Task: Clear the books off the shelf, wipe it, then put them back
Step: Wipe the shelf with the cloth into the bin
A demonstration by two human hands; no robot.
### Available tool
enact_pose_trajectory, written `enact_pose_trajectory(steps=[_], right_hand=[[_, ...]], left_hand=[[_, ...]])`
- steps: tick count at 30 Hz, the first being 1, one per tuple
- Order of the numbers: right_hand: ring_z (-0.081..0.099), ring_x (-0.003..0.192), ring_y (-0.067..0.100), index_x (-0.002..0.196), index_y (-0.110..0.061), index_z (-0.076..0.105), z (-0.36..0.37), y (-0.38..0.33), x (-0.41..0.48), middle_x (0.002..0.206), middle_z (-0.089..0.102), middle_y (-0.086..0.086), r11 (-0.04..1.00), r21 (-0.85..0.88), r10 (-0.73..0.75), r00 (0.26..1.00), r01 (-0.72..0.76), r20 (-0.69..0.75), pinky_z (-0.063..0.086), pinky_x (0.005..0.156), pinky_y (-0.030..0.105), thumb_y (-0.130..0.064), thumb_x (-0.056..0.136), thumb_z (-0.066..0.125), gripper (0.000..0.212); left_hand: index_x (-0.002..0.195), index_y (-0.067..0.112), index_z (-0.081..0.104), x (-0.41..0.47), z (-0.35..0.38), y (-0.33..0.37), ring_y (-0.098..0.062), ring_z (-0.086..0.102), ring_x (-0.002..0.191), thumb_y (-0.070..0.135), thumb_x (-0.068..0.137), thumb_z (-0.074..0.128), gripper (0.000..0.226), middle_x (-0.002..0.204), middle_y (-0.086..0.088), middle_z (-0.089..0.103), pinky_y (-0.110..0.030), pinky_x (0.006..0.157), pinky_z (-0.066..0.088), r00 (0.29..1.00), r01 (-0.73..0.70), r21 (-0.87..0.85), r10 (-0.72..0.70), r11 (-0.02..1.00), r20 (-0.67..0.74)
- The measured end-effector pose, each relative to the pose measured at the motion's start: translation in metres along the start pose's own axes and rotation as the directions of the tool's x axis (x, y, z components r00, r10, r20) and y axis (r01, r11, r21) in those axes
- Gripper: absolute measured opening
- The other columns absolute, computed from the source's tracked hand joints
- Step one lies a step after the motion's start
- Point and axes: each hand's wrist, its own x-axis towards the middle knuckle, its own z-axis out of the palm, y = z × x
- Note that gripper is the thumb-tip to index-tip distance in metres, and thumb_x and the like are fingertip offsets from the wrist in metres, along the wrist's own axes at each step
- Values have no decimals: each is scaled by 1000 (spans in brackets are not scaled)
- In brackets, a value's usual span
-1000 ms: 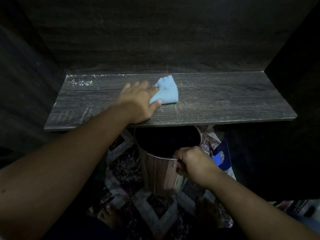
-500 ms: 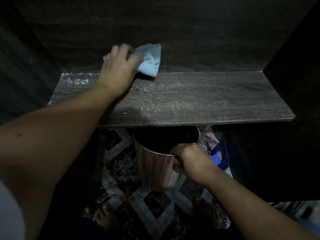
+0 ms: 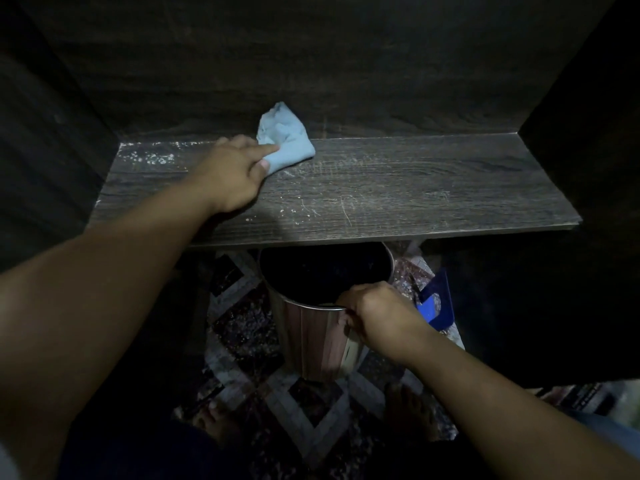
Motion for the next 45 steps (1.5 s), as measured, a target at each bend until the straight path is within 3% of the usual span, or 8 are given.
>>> enact_pose_trajectory(steps=[6, 19, 23, 27, 34, 39, 42, 45], right_hand=[[61, 63, 30, 74, -11, 66, 0, -10, -7, 69, 62, 6, 999, -22, -48, 999, 47, -20, 29, 65, 23, -5, 66, 75, 13], [61, 93, 31, 98, -12, 68, -23, -39, -32, 97, 66, 10, 997, -55, -60, 998, 60, 14, 40, 79, 31, -14, 84, 62, 16], [59, 89, 29, 91, -14, 65, -28, -41, -39, 94, 64, 5, 999, -29, -17, 1000, 17, 14, 41, 75, 31, -23, 88, 59, 11], [60, 87, 27, 89, -16, 65, -28, -42, -39, 91, 64, 3, 1000, -19, -1, 1000, 2, 26, 43, 74, 30, -23, 88, 60, 9], [60, 93, 29, 97, -15, 66, -27, -42, -36, 98, 65, 7, 998, -55, -31, 999, 32, 20, 42, 79, 31, -22, 90, 57, 14], [60, 92, 29, 95, -16, 67, -25, -42, -37, 96, 66, 5, 998, -45, -45, 999, 46, 25, 43, 77, 31, -21, 87, 59, 13], [61, 90, 29, 94, -17, 67, -25, -42, -36, 94, 66, 5, 998, -37, -43, 999, 44, 27, 45, 76, 32, -20, 85, 59, 13], [61, 87, 28, 90, -16, 66, -26, -44, -35, 91, 65, 5, 998, -41, -50, 999, 51, 11, 42, 74, 31, -20, 85, 60, 9]], left_hand=[[146, 31, 39, -36, -4, 21, -33, 36, 129, 34, 96, 50, 51, 142, -11, 42, -36, 109, 26, 996, 28, -4, -27, 1000, 90], [132, 33, 55, -108, -25, 64, -15, 45, 128, 4, 89, 52, 53, 142, 3, 49, -17, 96, 31, 890, -15, -262, 133, 965, 437], [137, 28, 51, -121, -30, 63, -18, 43, 130, 6, 92, 54, 51, 137, -4, 49, -17, 102, 26, 995, 30, -399, 12, 917, 102], [142, 28, 45, -116, -23, 67, -24, 38, 120, 11, 93, 54, 52, 120, -2, 41, -24, 103, 24, 985, 93, -371, -141, 924, -104], [145, 33, 39, -114, -8, 62, -36, 41, 117, 10, 93, 47, 58, 132, -11, 40, -35, 102, 31, 987, 124, -126, -109, 984, 121], [137, 36, 50, -118, -30, 69, -18, 48, 120, 6, 85, 53, 59, 142, 0, 45, -20, 92, 36, 914, 68, -274, 51, 959, 402], [139, 29, 48, -126, -31, 70, -19, 46, 120, 3, 87, 52, 59, 128, -3, 47, -21, 98, 32, 990, 33, -373, 21, 927, 140], [144, 22, 43, -130, -25, 71, -22, 41, 115, -1, 85, 50, 64, 122, -5, 41, -29, 103, 32, 986, -44, -340, -13, 939, -165]])
